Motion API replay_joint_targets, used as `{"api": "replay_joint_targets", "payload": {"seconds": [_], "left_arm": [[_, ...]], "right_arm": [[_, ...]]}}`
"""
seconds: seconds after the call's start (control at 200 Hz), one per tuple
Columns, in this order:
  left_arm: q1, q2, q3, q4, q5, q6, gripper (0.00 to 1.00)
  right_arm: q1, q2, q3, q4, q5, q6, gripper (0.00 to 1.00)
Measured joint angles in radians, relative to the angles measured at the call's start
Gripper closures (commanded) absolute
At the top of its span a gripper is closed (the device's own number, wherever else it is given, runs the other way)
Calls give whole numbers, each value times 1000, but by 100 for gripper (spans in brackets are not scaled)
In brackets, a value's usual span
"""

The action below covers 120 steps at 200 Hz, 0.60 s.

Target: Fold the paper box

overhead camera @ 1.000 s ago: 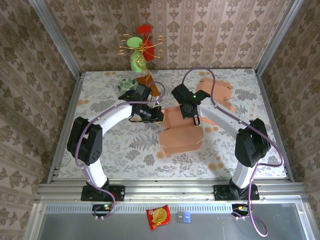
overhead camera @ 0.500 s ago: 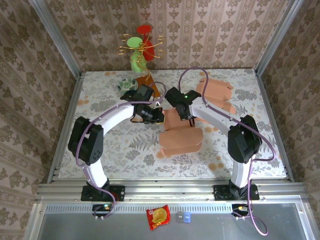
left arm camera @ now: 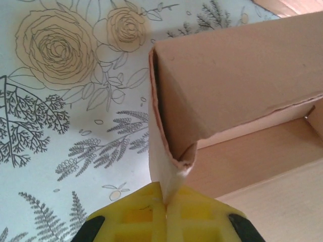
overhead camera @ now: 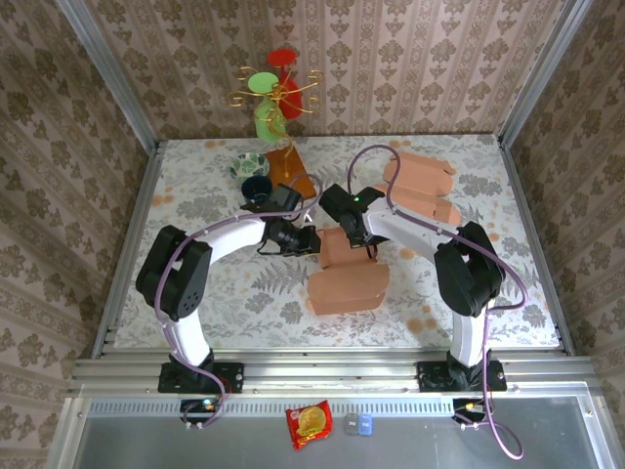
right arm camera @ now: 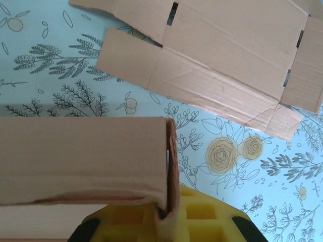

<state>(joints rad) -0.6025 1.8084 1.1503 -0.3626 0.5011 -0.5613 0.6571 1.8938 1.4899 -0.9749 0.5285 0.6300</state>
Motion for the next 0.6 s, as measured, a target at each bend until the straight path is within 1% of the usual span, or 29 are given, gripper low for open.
{"api": "replay_joint_targets", "payload": {"seconds": [0.22,0.415,0.51,0.6], "left_arm": [[-8,28,-12,69,-1,-20,84],[-19,44,-12,82,-6,-23,85],[-23,44,-12,80,-18,-23,87],[-29,44,-11,77,-37,-22,91]], "right_arm": [[0,0,-2,0,-7,4,100],[0,0,-2,0,-11,7,100],[0,0,-2,0,-11,7,100],[0,1,-2,-1,-12,7,100]]}}
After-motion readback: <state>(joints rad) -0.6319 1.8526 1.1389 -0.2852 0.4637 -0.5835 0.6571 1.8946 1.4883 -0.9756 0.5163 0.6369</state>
